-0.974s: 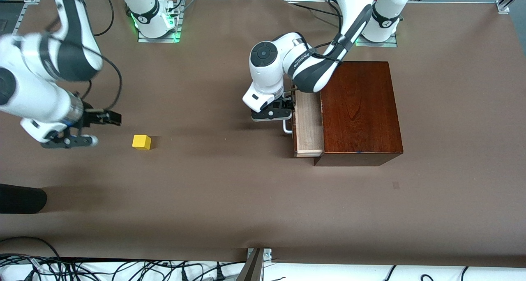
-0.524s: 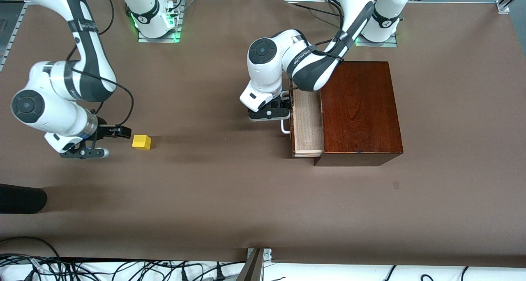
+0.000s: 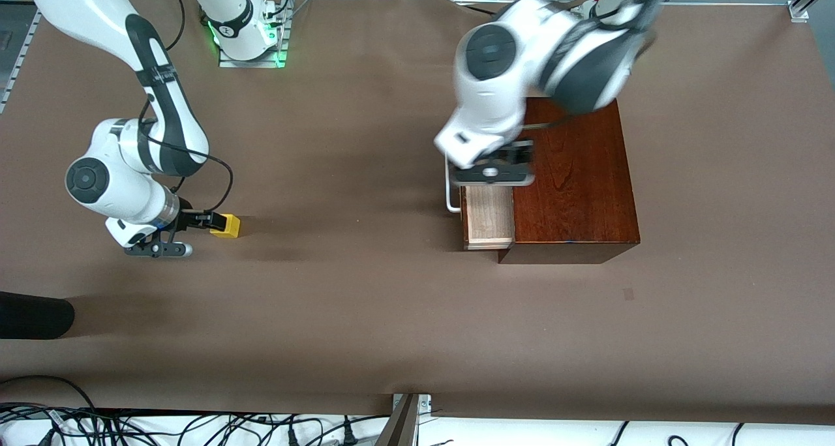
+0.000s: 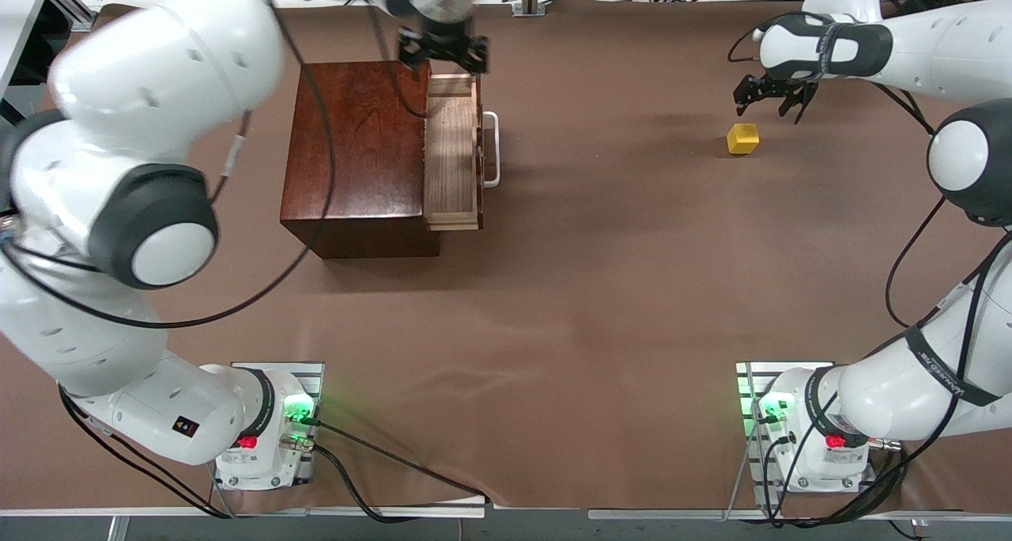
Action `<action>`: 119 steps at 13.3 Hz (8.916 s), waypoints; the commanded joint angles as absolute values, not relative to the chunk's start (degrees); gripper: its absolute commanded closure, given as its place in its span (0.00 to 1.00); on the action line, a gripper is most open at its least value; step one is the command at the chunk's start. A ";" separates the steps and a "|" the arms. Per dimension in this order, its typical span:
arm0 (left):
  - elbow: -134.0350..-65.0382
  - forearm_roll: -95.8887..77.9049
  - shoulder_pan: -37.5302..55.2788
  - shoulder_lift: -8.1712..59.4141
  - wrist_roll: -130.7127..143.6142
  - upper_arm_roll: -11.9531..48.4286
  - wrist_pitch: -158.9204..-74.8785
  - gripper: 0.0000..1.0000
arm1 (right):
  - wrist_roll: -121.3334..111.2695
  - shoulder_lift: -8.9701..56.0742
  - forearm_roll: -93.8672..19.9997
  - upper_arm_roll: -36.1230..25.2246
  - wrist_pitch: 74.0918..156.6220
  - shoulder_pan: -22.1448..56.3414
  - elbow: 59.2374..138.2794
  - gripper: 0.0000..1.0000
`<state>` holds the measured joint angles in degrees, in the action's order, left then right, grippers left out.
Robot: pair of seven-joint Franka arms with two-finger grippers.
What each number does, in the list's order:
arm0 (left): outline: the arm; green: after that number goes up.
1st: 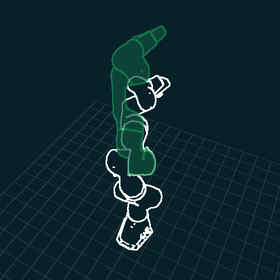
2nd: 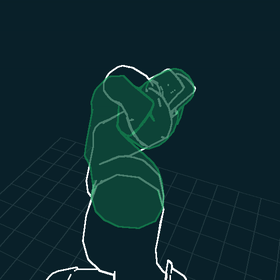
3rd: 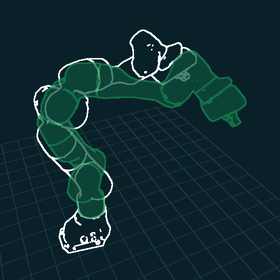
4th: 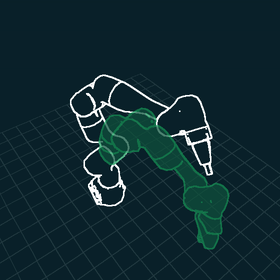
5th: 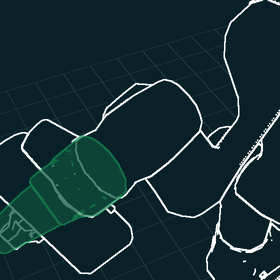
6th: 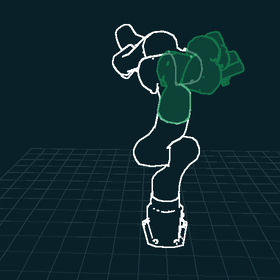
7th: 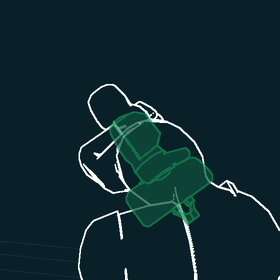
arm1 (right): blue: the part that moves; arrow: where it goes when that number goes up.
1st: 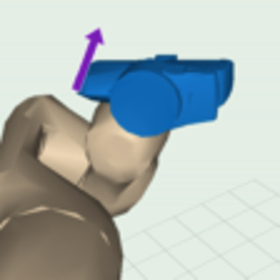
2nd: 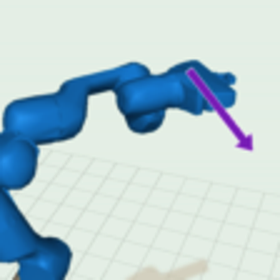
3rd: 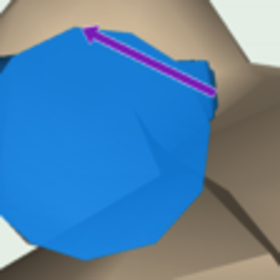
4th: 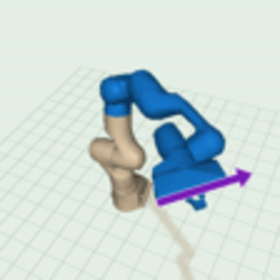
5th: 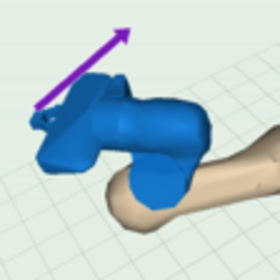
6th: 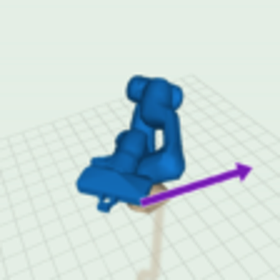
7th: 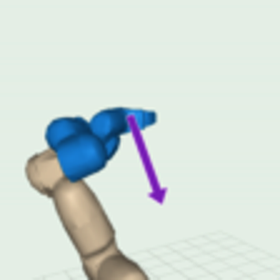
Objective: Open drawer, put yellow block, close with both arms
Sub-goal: 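Grasp the yellow cube with the right gripper while the left gripper withdraws, then carry the yellow cube with the right gripper over the open drawer, then lower the cube into the drawer and open the right gripper, then withdraw the right gripper while the left gripper moves toward the box, then lower the left gripper to the drawer front beside the handle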
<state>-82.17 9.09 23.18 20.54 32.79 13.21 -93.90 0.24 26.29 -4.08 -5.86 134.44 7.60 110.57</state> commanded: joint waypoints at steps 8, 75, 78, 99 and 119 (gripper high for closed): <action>-92.97 3.09 -0.23 2.74 -5.08 13.53 -80.51 0.00 | -0.09 29.53 -6.06 -4.40 140.88 7.47 113.63 0.00; -89.74 1.84 1.67 0.18 -4.22 2.20 -84.02 0.00 | -23.82 45.11 13.29 12.66 103.72 50.46 49.22 0.00; -89.65 1.93 1.58 0.18 -4.22 2.20 -84.02 0.00 | -23.82 38.08 7.23 12.31 100.37 43.97 49.39 0.00; -88.86 -3.06 3.43 6.24 -10.26 15.55 -70.75 0.00 | -11.34 -1.48 -4.59 -3.50 86.48 6.59 88.31 0.00; -88.42 -10.64 10.10 31.11 -45.96 36.91 -128.74 0.00 | -9.14 0.79 1.58 -5.27 89.30 7.38 89.47 0.00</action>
